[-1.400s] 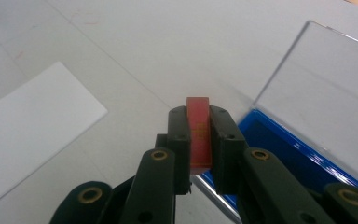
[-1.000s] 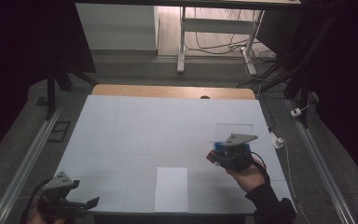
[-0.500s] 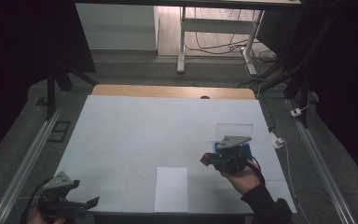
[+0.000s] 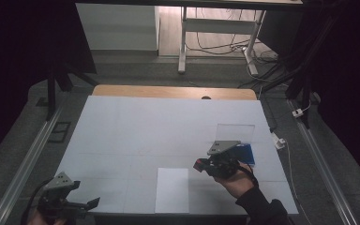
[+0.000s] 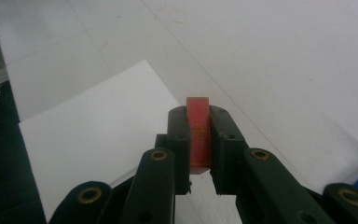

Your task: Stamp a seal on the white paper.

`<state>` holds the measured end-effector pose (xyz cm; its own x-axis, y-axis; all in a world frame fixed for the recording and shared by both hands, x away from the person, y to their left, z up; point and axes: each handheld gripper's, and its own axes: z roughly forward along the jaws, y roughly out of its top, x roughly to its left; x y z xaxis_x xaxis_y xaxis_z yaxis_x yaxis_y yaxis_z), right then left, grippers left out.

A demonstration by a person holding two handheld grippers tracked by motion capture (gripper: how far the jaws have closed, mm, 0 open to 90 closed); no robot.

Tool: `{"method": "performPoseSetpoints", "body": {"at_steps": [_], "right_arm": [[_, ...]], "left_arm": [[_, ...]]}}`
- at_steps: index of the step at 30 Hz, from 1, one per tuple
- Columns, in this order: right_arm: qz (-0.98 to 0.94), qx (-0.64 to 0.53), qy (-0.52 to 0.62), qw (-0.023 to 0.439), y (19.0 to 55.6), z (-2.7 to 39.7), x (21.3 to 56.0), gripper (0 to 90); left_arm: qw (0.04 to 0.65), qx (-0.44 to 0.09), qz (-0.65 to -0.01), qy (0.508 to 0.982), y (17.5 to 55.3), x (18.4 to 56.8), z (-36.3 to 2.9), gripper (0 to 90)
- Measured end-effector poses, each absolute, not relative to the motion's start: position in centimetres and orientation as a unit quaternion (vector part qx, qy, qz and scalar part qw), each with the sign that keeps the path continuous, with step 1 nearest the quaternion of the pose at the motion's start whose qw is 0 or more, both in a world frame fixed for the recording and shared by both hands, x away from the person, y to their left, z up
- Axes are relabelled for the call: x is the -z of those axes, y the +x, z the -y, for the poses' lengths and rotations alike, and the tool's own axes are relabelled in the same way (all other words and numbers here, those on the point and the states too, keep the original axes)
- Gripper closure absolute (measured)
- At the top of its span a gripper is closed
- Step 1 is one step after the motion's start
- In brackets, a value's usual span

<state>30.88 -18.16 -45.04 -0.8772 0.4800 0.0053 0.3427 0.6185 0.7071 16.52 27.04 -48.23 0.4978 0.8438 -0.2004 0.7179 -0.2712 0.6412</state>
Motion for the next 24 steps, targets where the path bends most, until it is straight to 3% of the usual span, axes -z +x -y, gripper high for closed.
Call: {"method": "performPoseSetpoints", "body": {"at_steps": [24], "right_arm": [[-0.915, -0.358, 0.179, 0.053, 29.5, 13.9, 47.0, 80.2]], "left_arm": [[0.350, -0.089, -0.494, 0.791, 16.6, 48.2, -27.1, 3.3]]}}
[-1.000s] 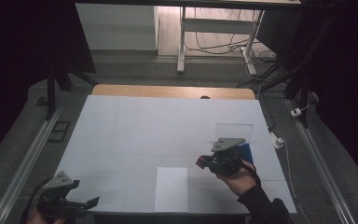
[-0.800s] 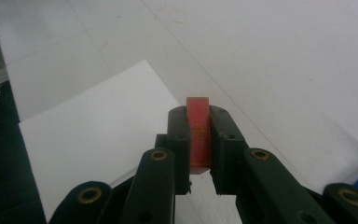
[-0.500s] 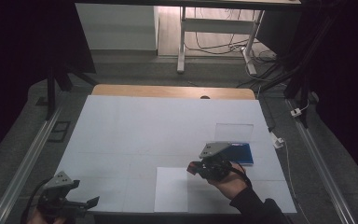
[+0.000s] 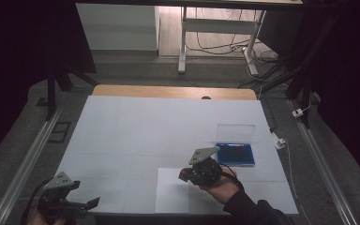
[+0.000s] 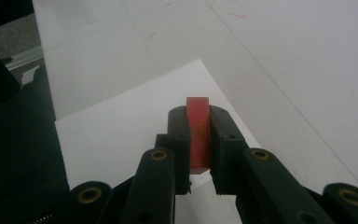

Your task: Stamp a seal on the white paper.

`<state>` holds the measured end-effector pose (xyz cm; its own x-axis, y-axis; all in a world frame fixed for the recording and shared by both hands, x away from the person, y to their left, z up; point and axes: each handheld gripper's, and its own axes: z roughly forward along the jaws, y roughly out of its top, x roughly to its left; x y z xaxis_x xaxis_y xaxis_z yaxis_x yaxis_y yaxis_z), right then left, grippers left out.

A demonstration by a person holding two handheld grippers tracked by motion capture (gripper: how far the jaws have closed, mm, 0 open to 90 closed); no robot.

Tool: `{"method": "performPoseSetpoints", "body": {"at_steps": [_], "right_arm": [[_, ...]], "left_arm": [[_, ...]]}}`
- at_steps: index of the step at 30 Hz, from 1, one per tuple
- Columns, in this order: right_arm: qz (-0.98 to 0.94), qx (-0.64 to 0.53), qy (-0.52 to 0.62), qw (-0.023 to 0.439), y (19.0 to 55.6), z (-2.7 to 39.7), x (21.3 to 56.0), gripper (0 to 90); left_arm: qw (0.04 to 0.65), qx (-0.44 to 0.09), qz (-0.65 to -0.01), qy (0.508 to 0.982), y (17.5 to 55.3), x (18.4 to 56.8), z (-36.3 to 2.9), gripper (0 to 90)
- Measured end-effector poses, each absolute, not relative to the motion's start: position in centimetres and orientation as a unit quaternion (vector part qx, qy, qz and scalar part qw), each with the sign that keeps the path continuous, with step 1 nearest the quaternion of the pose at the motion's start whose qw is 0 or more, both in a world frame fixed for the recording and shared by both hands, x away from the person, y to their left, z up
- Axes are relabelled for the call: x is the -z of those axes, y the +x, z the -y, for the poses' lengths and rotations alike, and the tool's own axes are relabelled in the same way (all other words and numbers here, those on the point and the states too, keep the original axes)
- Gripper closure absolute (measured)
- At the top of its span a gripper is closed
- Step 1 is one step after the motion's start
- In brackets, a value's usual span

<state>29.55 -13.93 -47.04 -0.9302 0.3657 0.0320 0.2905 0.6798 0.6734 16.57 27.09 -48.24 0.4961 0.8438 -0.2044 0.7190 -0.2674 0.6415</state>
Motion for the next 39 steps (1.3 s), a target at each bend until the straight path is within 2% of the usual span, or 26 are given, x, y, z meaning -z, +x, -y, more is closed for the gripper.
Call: {"method": "performPoseSetpoints", "body": {"at_steps": [20, 39], "right_arm": [[-0.933, -0.331, 0.131, 0.042, 28.5, 11.0, 48.9, 80.2], [-0.940, -0.315, 0.122, 0.039, 28.7, 10.5, 49.9, 80.6]], "left_arm": [[0.350, -0.090, -0.493, 0.791, 16.5, 48.2, -27.1, 3.3], [0.350, -0.091, -0.492, 0.792, 16.5, 48.2, -27.1, 3.3]]}}
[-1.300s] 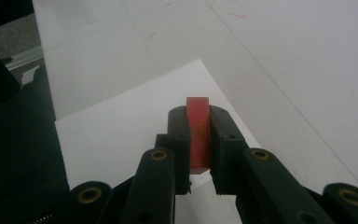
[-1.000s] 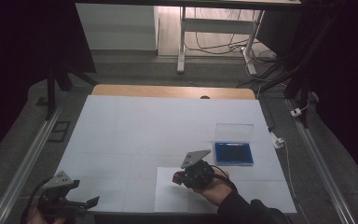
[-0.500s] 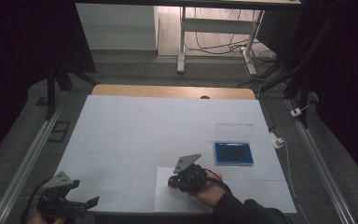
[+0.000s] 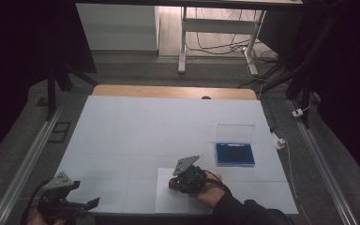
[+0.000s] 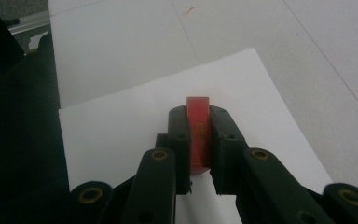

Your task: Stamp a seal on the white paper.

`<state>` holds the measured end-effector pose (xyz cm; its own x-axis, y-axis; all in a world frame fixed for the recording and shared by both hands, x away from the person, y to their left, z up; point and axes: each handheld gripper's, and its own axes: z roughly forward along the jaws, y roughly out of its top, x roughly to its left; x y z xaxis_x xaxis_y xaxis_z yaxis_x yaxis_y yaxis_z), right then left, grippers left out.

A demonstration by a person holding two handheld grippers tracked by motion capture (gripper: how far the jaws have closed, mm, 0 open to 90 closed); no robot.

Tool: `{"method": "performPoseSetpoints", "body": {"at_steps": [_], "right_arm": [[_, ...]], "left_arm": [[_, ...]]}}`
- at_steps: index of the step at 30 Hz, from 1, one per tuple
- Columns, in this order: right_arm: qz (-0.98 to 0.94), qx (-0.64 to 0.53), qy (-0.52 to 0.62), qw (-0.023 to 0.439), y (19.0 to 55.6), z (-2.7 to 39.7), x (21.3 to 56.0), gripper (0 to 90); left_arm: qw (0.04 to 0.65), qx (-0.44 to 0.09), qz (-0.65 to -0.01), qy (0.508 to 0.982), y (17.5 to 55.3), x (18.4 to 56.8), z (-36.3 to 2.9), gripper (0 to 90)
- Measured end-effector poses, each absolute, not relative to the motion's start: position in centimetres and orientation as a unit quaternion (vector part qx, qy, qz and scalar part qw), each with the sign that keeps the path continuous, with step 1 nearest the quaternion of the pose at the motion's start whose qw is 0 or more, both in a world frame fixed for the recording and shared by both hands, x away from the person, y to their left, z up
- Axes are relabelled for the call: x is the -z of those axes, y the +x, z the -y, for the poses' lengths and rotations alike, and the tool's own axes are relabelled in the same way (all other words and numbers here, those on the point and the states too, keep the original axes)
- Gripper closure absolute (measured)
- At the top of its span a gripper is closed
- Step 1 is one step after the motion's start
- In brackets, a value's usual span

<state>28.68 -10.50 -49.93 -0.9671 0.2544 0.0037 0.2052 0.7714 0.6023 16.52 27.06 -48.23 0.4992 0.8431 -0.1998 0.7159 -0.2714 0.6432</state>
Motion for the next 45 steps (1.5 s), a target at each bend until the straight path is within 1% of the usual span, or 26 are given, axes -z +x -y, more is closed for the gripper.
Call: {"method": "performPoseSetpoints", "body": {"at_steps": [8, 18, 20, 27, 30, 34, 40, 45], "right_arm": [[-0.940, -0.315, 0.129, 0.033, 28.8, 10.5, 50.1, 80.9], [-0.944, -0.301, 0.110, 0.073, 27.8, 9.9, 50.0, 81.0], [-0.944, -0.302, 0.109, 0.073, 27.8, 10.0, 50.0, 81.0], [-0.938, -0.317, 0.138, 0.030, 28.8, 10.6, 50.2, 81.1], [-0.936, -0.321, 0.141, 0.021, 29.1, 10.7, 50.2, 81.1], [-0.938, -0.317, 0.135, 0.031, 28.8, 10.5, 50.2, 81.0], [-0.944, -0.302, 0.118, 0.070, 27.8, 10.0, 50.0, 81.0], [-0.939, -0.315, 0.132, 0.047, 28.4, 10.4, 50.2, 80.9]], "left_arm": [[0.348, -0.091, -0.492, 0.793, 16.6, 48.2, -27.0, 3.4], [0.346, -0.090, -0.492, 0.794, 16.6, 48.2, -27.0, 3.4], [0.346, -0.090, -0.493, 0.793, 16.6, 48.2, -27.0, 3.4], [0.346, -0.090, -0.493, 0.793, 16.7, 48.2, -27.0, 3.4], [0.347, -0.089, -0.493, 0.793, 16.6, 48.2, -27.0, 3.4], [0.347, -0.089, -0.493, 0.793, 16.7, 48.2, -27.0, 3.4], [0.347, -0.088, -0.494, 0.793, 16.7, 48.3, -27.0, 3.4], [0.346, -0.088, -0.494, 0.793, 16.7, 48.3, -27.0, 3.4]]}}
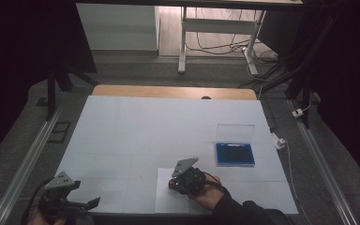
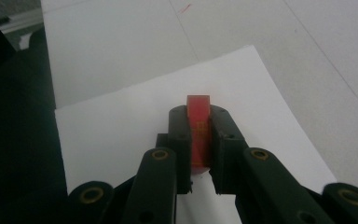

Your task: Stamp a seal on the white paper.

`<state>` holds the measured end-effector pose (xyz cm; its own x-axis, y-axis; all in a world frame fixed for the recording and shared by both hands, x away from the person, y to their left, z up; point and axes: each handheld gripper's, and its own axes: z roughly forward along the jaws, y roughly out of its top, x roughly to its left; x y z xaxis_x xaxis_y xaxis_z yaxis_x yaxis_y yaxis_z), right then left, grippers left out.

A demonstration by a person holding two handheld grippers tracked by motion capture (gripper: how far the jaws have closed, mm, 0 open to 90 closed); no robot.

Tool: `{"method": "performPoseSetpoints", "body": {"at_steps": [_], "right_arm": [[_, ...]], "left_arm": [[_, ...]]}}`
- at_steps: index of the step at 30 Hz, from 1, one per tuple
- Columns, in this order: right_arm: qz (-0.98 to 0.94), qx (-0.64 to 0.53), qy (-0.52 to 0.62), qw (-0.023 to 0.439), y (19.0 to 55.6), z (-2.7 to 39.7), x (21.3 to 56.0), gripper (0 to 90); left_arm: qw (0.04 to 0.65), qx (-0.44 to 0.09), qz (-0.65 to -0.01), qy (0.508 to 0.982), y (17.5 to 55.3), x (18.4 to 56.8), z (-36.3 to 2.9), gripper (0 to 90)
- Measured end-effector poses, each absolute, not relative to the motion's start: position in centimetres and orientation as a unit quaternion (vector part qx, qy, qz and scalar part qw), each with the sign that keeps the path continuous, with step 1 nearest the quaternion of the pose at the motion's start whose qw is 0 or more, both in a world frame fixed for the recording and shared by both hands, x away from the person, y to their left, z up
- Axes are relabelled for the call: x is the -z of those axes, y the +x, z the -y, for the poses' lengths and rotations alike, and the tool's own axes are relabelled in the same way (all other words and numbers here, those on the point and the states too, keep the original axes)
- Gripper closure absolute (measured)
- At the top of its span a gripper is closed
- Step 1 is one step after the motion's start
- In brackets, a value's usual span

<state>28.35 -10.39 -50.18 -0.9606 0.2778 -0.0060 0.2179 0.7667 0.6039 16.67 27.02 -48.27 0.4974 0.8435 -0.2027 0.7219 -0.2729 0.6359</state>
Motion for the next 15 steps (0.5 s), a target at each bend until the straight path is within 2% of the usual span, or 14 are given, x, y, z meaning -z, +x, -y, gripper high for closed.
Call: {"method": "performPoseSetpoints", "body": {"at_steps": [15], "right_arm": [[-0.936, -0.324, 0.132, 0.039, 28.67, 10.70, 50.06, 79.9]], "left_arm": [[0.351, -0.083, -0.495, 0.790, 16.78, 48.28, -27.17, 3.4]]}}
